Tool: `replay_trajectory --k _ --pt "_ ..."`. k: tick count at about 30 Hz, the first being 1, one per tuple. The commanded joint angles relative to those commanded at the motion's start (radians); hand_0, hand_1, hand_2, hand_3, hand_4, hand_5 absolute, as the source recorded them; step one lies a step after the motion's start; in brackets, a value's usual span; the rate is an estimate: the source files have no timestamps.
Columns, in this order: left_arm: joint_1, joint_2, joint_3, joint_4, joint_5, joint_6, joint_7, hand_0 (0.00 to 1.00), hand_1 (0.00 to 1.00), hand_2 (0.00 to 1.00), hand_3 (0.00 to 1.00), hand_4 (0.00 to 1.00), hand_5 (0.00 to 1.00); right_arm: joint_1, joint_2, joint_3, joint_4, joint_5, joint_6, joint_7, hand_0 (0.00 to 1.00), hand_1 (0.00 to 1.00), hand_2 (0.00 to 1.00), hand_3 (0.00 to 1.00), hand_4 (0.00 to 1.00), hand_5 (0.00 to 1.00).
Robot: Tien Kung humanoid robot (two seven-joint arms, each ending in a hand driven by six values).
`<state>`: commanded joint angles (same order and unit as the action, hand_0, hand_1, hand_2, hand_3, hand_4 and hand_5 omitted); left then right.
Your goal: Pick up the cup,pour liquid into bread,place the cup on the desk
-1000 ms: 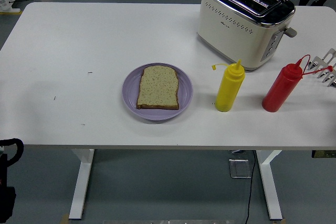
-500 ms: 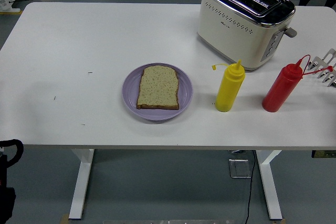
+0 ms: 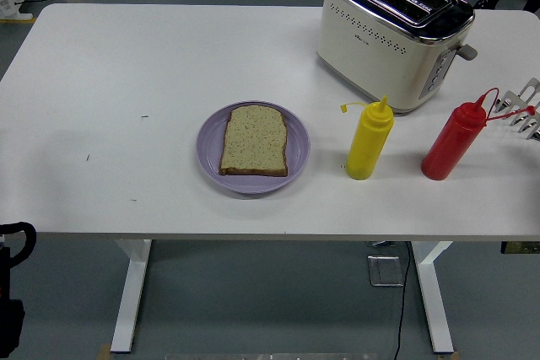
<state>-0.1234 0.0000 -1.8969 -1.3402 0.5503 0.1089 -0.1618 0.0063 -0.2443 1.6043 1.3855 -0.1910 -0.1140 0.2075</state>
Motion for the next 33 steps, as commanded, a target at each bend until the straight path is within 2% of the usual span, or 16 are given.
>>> replay_trajectory --k 15,33 --pt "-0.002 0.000 -0.001 0.000 0.000 0.000 0.000 0.783 0.731 0.731 0.689 0.574 0.998 0.001 0.003 0.013 -0.007 -0.028 -0.001 -0.033 0.769 0.724 0.741 0.755 0.560 0.460" --pt "-0.002 0.000 -0.002 0.000 0.001 -0.001 0.001 0.788 0.731 0.731 0.687 0.574 0.998 0.003 0.006 0.010 -0.010 -0.026 0.002 -0.036 0.763 0.721 0.739 0.750 0.561 0.472"
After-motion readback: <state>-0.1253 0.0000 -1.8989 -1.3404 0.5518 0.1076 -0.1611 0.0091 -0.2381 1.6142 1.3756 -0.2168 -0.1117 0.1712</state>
